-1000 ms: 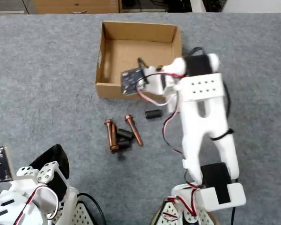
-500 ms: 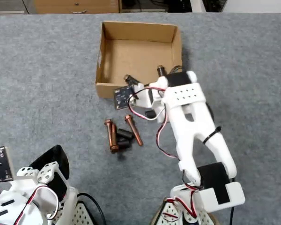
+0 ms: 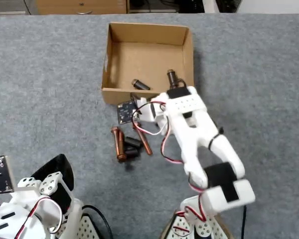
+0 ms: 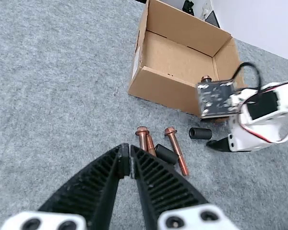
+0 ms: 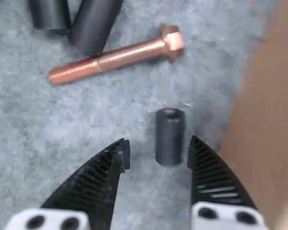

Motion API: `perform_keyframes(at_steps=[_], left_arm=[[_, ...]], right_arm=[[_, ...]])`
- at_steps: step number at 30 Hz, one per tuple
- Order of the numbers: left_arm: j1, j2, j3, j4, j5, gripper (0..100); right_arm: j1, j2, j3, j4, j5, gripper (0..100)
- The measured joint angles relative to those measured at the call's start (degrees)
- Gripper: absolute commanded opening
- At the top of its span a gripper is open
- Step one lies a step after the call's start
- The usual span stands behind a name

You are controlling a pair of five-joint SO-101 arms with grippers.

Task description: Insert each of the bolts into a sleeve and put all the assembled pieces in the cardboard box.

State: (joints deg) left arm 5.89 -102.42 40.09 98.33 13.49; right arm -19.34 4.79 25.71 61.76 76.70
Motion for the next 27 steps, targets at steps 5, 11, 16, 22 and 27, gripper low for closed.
perform_keyframes(at_steps=[5,11,16,22,27], left_arm=[[0.0,0.0,0.4,-0.3,0.0,2],[0.0,0.0,2.5,-2.3,0.0,2],[0.0,0.0,4.8,-4.0,0.0,2],[0.0,0.0,4.9,-4.1,0.0,2],[0.0,0.0,4.9,-4.1,0.0,2]], right_arm=[[0.1,7.8,-4.7,-0.2,0.0,19.5],[1.2,14.7,-9.9,-0.2,0.0,19.5],[2.2,17.8,-12.7,-0.1,0.0,16.4],[2.5,18.7,-15.1,0.1,0.0,2.0],[3.1,18.8,-15.2,0.2,-0.1,0.1]])
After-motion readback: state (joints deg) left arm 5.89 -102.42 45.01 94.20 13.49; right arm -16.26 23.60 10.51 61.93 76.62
